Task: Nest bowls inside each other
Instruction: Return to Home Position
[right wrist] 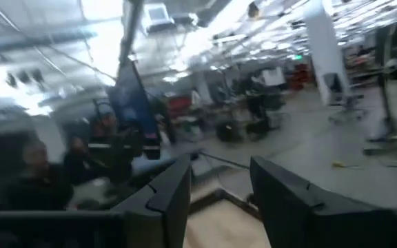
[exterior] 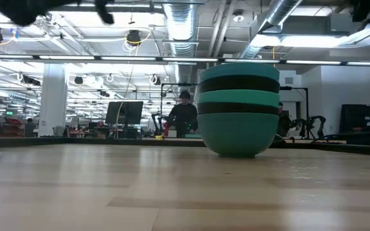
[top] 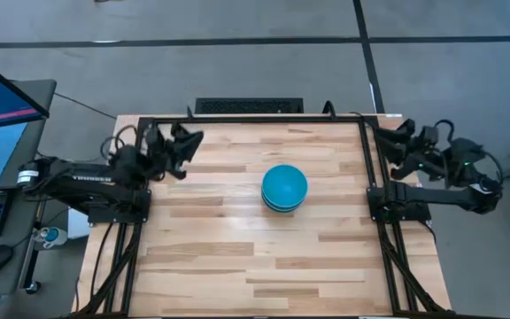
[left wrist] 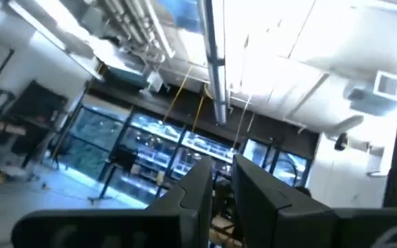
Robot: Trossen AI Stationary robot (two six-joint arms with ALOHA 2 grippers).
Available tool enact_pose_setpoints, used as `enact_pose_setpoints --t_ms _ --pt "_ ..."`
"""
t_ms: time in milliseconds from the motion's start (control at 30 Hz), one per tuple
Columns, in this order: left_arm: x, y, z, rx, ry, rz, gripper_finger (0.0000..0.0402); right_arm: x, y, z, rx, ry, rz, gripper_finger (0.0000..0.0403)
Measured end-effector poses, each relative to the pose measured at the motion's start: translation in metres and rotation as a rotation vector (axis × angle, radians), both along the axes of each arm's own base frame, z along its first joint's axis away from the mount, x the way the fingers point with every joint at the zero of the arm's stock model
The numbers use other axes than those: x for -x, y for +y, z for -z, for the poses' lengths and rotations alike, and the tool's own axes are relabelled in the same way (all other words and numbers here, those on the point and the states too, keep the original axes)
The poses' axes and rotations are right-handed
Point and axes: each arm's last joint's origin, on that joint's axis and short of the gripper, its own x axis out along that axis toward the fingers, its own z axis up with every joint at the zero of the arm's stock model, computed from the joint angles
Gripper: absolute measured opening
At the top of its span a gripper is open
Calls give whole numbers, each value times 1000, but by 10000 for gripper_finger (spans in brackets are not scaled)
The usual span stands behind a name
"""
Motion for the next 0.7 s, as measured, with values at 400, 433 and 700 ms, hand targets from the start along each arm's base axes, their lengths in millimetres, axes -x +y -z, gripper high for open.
enact_pose_setpoints --t_ms 400,433,700 --pt "76 -13 71 11 -258 -3 50 -8 8 19 240 -160 -231 177" --pt "80 -14 69 -1 -262 -9 50 -8 7 21 223 -115 -220 177" --pt "126 -15 60 -50 -285 -295 50 30 8 -10 239 -58 -114 176"
